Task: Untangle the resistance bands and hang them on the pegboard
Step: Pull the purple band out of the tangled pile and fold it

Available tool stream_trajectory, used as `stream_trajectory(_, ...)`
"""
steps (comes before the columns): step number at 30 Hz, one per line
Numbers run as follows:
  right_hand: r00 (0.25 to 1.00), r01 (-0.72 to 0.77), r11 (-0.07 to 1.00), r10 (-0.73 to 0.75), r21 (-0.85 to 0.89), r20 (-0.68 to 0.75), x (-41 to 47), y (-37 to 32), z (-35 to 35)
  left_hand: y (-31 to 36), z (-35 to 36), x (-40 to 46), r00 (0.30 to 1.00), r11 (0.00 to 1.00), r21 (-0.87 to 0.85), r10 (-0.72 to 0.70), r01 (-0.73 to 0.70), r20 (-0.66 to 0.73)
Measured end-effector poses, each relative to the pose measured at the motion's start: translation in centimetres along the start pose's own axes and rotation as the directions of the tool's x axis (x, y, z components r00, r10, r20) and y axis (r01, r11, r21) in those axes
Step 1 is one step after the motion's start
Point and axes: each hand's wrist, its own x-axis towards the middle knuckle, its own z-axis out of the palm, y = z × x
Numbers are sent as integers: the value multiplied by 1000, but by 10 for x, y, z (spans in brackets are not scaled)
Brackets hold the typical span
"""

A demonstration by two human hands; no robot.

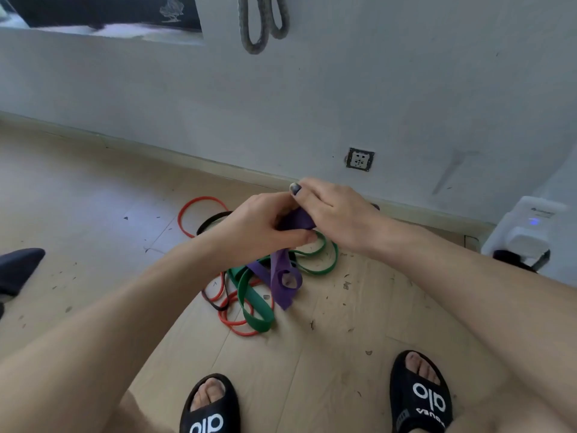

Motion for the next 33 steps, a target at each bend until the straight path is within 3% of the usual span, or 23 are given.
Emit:
stream_trajectory(7,997,-72,991,68,-110,-43,0,11,-9,-8,16,16,1000,998,56,22,-24,19)
stream_trajectory(13,971,-217,973,223,75,-86,-9,23,-34,-11,33,28,991,980,-184,92,-74,93)
stream_trajectory(21,926,-331,938,343,99,-157,-37,50,-61,-2,52,40,989,998,15,65,-67,133)
stream_trajectory(25,898,-432,893,439,129,-33,-51,63,-70,12,58,47,985,994,39,95,-102,141)
stream_trajectory(28,880,-471,882,469,18,75,-61,68,-73,16,62,43,976,989,72,118,-133,181)
stream_trajectory(33,913,-383,922,387,-57,127,-59,48,-56,17,53,34,985,989,68,121,-131,126)
